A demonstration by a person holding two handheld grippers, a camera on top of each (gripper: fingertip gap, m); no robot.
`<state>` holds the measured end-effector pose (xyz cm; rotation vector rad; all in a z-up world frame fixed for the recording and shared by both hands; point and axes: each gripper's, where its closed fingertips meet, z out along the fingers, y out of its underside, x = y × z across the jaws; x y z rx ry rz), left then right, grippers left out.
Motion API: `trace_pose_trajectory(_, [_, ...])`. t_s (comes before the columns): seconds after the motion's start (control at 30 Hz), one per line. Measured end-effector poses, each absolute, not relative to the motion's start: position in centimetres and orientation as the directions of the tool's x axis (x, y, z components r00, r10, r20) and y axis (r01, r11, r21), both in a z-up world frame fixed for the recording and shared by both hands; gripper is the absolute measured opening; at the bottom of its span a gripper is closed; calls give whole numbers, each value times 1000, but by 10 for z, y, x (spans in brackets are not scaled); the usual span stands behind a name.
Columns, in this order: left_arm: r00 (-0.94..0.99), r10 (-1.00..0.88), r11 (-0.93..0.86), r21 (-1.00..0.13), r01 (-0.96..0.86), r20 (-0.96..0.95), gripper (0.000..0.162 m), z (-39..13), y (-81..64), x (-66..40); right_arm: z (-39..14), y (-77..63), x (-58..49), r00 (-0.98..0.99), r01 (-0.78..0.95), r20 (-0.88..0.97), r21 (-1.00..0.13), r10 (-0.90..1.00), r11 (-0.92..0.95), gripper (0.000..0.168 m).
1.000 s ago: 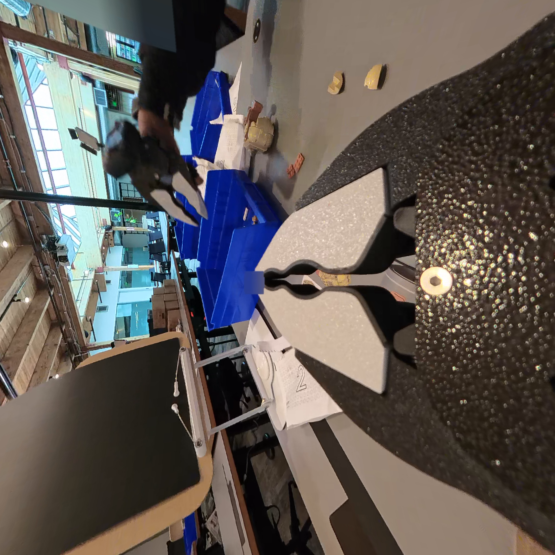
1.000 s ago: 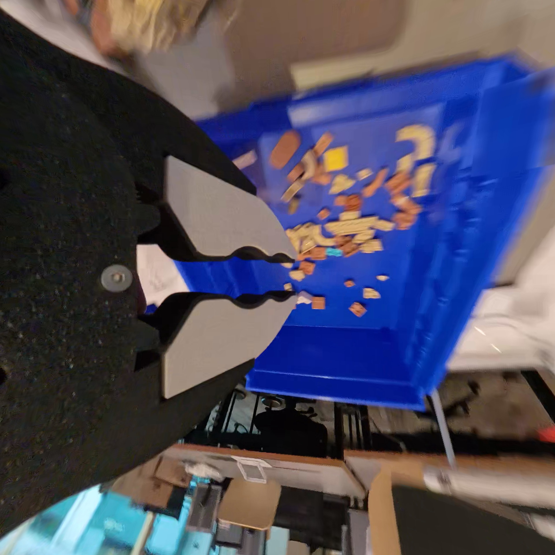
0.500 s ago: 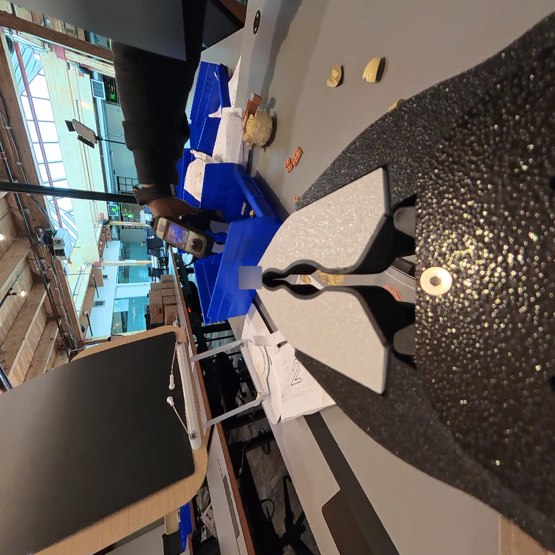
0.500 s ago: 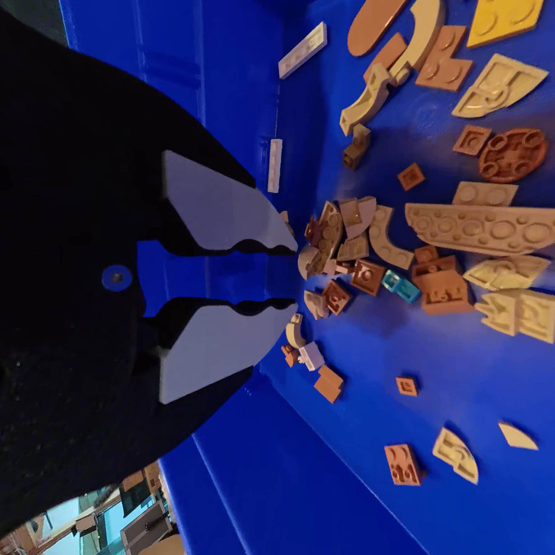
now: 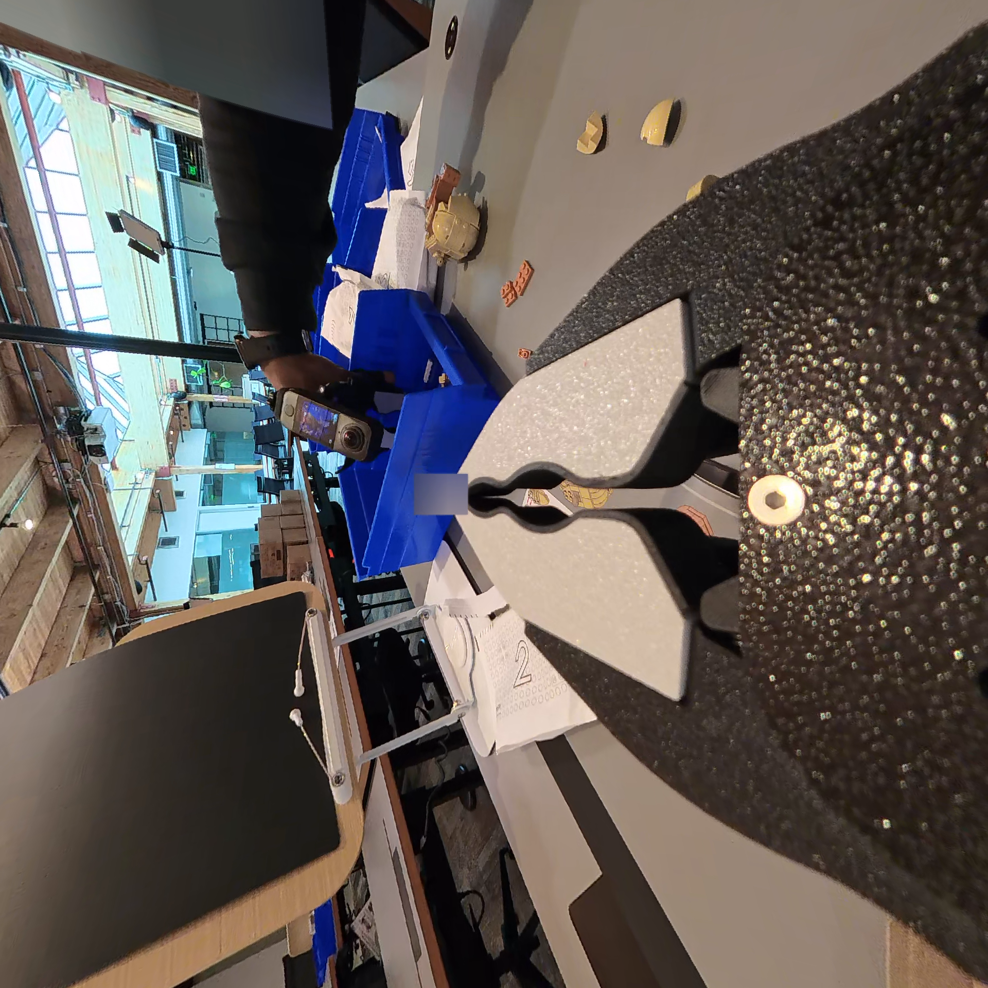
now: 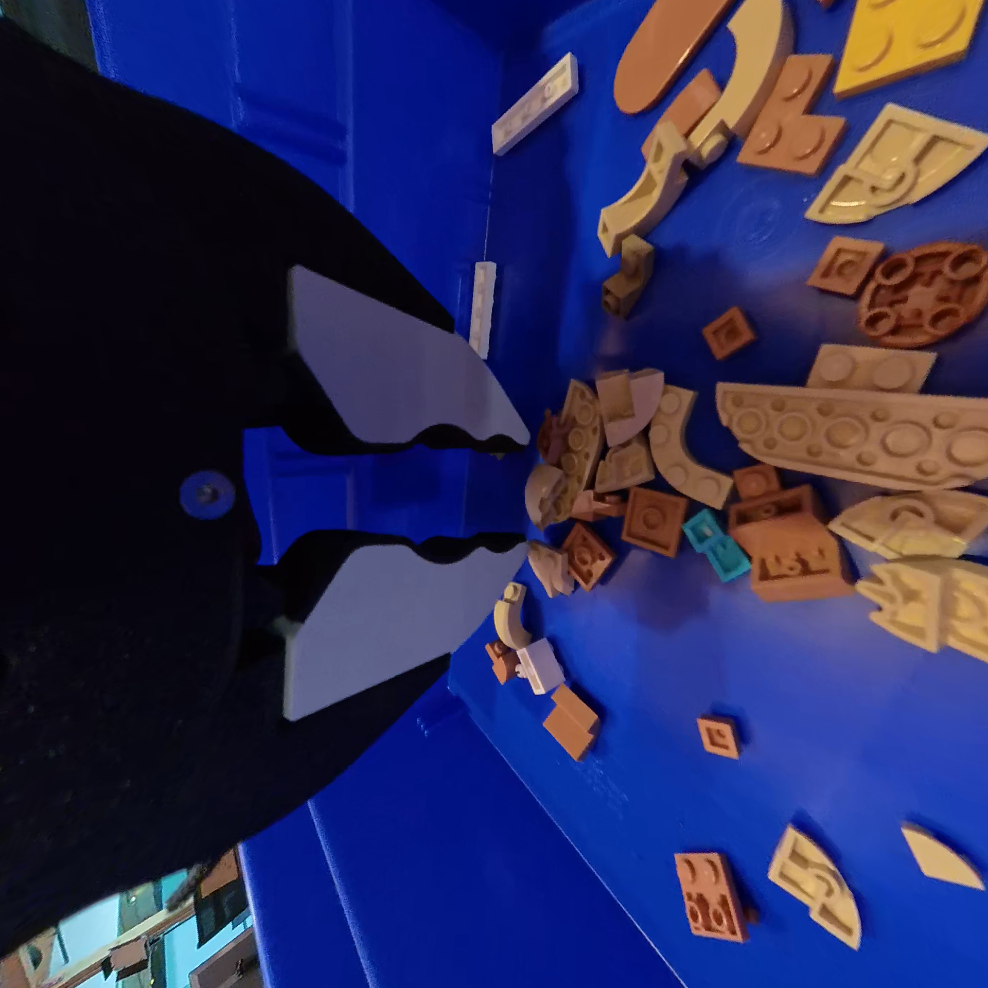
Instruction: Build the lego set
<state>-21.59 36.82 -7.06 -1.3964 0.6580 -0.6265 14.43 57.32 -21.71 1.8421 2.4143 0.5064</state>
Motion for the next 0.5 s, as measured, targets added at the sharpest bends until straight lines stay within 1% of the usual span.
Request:
trace_pose_trajectory(0.17, [673, -737, 74, -997, 6, -50, 0, -72, 368, -215, -220, 574, 143, -294, 924, 155, 299, 943, 239, 28])
trace_pose_trajectory(0.23, [674, -737, 73, -997, 7, -49, 0, -72, 369, -215, -220, 574, 142, -298, 923, 154, 299, 942, 243, 22])
trace_pose_trajectory(0.37, [675, -736, 73, -997, 10, -48, 0, -71, 369, -216, -220, 574, 143, -307, 919, 159, 305, 938, 249, 20])
trace_pose_trajectory(0.4, [675, -737, 74, -997, 10, -48, 0, -71, 368, -216, -219, 574, 144, -308, 918, 163, 309, 937, 248, 16])
trace_pose_trajectory(0.43, [675, -736, 75, -997, 10, -48, 0, -70, 368, -216, -218, 575, 145, -310, 917, 171, 312, 935, 247, 1])
trace_pose_trajectory(0.5, [675, -736, 76, -997, 12, -48, 0, -70, 368, -216, -213, 574, 145, -302, 923, 180, 301, 936, 240, 0])
